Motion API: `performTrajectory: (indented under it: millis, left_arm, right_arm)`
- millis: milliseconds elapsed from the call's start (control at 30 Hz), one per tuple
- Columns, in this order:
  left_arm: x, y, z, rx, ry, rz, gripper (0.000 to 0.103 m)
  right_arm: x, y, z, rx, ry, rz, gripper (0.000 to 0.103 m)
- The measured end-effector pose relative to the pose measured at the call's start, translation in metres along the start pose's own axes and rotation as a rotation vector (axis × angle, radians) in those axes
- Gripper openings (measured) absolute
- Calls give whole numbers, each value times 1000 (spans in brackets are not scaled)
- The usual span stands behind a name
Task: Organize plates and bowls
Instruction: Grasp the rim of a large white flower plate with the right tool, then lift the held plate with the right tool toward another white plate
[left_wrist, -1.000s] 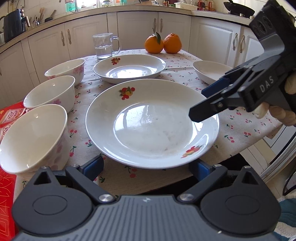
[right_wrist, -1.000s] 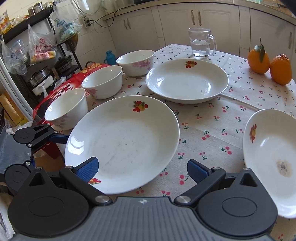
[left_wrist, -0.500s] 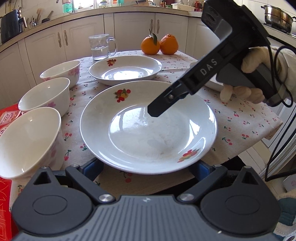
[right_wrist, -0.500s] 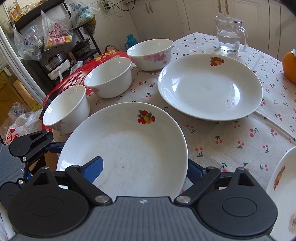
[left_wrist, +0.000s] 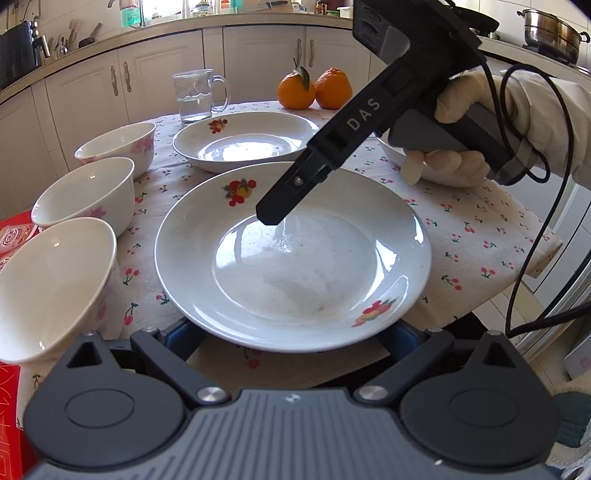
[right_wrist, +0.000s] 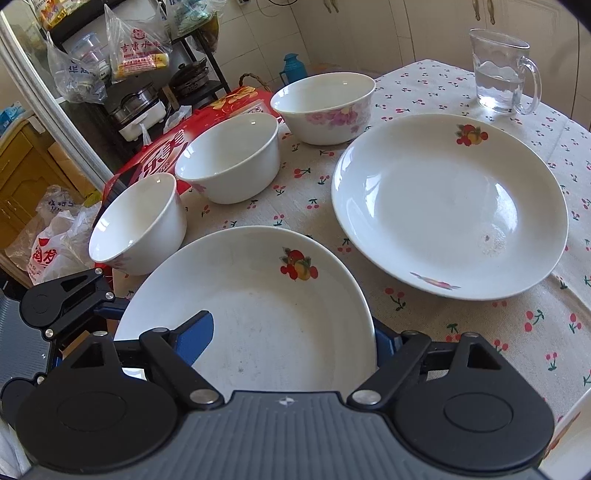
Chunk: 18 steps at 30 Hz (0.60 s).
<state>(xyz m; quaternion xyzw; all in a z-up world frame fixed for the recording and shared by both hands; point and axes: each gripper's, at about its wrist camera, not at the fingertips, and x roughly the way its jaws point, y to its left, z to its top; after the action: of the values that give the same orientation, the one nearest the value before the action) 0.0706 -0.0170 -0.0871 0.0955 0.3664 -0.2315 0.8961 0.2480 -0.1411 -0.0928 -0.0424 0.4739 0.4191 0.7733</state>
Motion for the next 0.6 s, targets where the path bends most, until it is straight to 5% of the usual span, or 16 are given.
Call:
performTrajectory:
  millis: [600]
  left_arm:
    - [1,2,2,16,6,-17,97]
  right_arm:
    - [0,1,-1,3,-9,-1,90]
